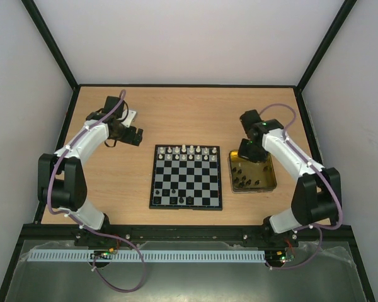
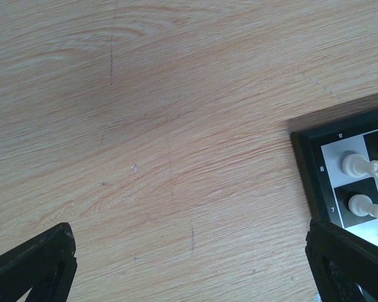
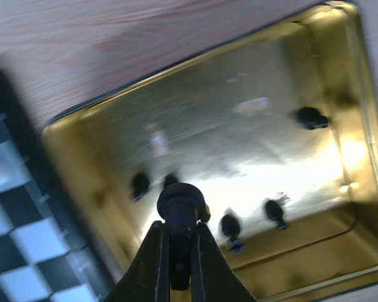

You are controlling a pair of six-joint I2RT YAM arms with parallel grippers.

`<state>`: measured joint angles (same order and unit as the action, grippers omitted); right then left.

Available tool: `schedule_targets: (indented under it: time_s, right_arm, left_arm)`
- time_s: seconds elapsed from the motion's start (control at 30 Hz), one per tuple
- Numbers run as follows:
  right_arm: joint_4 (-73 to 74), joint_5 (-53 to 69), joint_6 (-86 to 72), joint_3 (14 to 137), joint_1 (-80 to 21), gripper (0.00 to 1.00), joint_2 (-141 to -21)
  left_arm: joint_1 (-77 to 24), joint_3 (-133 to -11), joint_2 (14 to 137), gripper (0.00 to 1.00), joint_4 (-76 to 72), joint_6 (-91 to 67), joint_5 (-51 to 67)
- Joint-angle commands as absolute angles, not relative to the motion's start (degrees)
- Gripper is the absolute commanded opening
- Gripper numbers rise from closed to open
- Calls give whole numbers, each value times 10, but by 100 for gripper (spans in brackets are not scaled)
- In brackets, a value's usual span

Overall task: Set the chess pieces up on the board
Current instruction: Pick up the chess piece from the storage box.

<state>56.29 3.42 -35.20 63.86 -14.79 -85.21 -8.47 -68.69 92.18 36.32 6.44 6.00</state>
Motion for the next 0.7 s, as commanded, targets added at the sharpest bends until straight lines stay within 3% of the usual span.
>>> schedule_targets:
  time_s: [0.0,0.43,0.67]
  right_arm:
    - [649,18,-376,684,-246,2,-828]
    - [639,57,-514,640,-550,2,-798]
    - [572,62,-544,576,-612,2,-821]
  left_arm:
    - [-92,-702,924,99,369,69,64]
    - [-96,-690,905,99,368,69,58]
    - [-96,-689,899,99,368,69,52]
